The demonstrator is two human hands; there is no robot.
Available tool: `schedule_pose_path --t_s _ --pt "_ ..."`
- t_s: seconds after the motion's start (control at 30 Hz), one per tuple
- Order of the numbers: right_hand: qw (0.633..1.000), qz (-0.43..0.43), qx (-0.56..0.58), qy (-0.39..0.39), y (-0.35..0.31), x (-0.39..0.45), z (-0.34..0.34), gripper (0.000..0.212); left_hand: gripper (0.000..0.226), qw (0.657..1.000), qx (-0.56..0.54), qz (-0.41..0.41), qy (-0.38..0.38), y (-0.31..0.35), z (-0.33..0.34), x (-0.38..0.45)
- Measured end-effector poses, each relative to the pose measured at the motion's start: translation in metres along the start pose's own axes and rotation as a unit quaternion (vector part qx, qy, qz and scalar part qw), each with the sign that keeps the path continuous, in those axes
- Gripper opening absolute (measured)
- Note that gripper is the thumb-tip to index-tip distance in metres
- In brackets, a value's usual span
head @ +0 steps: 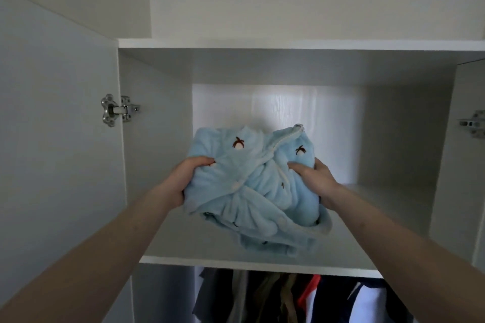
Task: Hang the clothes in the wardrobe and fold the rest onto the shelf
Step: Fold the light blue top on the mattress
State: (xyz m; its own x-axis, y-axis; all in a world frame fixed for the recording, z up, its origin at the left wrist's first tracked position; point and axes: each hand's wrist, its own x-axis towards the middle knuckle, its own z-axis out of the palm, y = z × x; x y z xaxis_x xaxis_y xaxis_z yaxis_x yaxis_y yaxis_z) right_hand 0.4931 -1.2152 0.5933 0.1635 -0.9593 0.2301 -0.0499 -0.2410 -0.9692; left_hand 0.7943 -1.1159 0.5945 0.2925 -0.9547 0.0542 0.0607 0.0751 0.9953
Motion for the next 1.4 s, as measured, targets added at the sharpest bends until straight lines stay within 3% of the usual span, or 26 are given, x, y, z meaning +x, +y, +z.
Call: schedule_pose_path --t_s 0.13,0.27,0.4,0.5,0.57,0.63,0.7,0.77,0.87,0.93,1.0,1.17,1.4 --pt "1.000 0.020 -0.010 0.009 0.024 0.041 0.019 0.036 0.042 1.000 0.007 -0.019 -0.004 -0.016 -0.011 0.056" --pt "0.996 0.070 -0.057 -0.006 0.053 0.079 0.042 0.045 0.049 0.997 0.045 -0.060 0.009 -0.043 -0.023 0.108" --pt "0.990 0.104 -0.099 0.008 0.090 0.105 0.061 0.046 0.082 0.992 0.077 -0.089 0.052 -0.073 -0.033 0.145" --pt "0.984 0.141 -0.108 0.029 0.100 0.111 0.063 0.070 0.111 0.986 0.108 -0.073 0.107 -0.077 -0.033 0.151" --pt "0.971 0.146 -0.183 0.055 0.099 0.109 0.061 0.082 0.101 0.955 0.234 0.016 0.184 -0.076 -0.029 0.146" --pt "0.958 0.086 -0.265 0.063 0.094 0.096 0.060 0.079 0.069 0.905 0.307 0.198 0.217 -0.075 -0.022 0.132" --pt "0.954 -0.028 -0.296 0.042 0.088 0.072 0.064 0.069 0.053 0.866 0.325 0.342 0.165 -0.080 -0.011 0.113" --pt "0.931 -0.142 -0.336 -0.005 0.090 0.039 0.068 0.068 0.055 0.830 0.389 0.390 0.088 -0.095 -0.001 0.098" --pt "0.871 -0.199 -0.444 -0.063 0.110 0.000 0.077 0.080 0.082 0.748 0.547 0.376 0.016 -0.130 0.008 0.086" --pt "0.841 -0.188 -0.501 -0.085 0.129 -0.005 0.081 0.075 0.094 0.700 0.615 0.364 0.010 -0.152 0.009 0.087" --pt "0.823 -0.188 -0.527 -0.094 0.142 0.006 0.084 0.069 0.095 0.673 0.653 0.348 0.005 -0.161 0.007 0.095" --pt "0.810 -0.184 -0.543 -0.117 0.156 0.066 0.097 0.070 0.093 0.646 0.708 0.285 0.004 -0.159 0.002 0.136" --pt "0.818 -0.186 -0.535 -0.096 0.180 0.129 0.127 0.071 0.086 0.659 0.706 0.258 0.021 -0.171 -0.007 0.199"
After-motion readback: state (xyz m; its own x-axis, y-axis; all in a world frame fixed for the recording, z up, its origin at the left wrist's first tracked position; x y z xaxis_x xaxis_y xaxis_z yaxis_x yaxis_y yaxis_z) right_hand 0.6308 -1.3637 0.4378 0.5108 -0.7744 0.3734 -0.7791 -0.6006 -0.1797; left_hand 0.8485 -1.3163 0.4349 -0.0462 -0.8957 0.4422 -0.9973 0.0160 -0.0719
